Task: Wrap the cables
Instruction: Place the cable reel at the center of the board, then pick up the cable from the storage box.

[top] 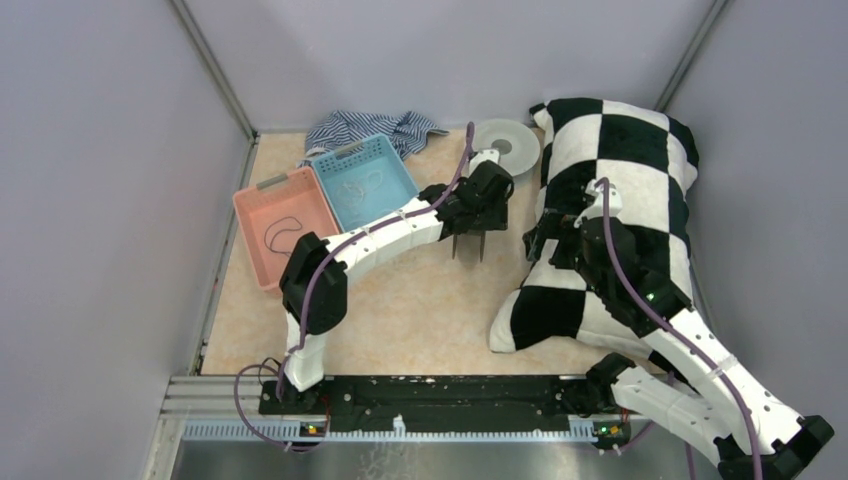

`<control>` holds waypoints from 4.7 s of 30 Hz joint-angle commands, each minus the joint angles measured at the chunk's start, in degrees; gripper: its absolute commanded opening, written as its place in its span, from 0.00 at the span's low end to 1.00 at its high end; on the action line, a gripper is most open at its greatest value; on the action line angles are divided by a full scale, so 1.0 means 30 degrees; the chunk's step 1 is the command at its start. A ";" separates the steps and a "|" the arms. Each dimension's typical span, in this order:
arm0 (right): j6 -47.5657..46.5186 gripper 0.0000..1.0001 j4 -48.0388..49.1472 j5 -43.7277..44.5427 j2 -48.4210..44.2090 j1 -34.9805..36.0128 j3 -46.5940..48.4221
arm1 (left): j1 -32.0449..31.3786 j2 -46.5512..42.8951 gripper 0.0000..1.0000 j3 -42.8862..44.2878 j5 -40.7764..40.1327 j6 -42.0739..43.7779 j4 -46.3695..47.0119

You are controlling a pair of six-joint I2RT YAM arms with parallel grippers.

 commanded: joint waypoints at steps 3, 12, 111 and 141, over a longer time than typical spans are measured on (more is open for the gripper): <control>0.0236 0.99 0.0731 0.0354 -0.0188 0.0173 0.0275 | -0.0066 -0.0576 0.51 0.0269 0.0048 0.2152 0.1065; 0.0383 0.99 0.0788 0.0131 -0.0529 0.0166 -0.0124 | -0.0041 -0.0545 0.49 0.0647 0.1090 0.0237 0.1520; -0.2450 0.09 -0.0036 -0.0250 0.7414 0.0821 0.3003 | 1.0277 -0.5132 0.00 -0.5088 0.4023 0.4133 0.0995; -0.3534 0.00 0.2816 -0.0476 0.6105 0.0800 0.2124 | 1.0251 -0.3036 0.61 -0.7031 0.2086 0.4742 0.1563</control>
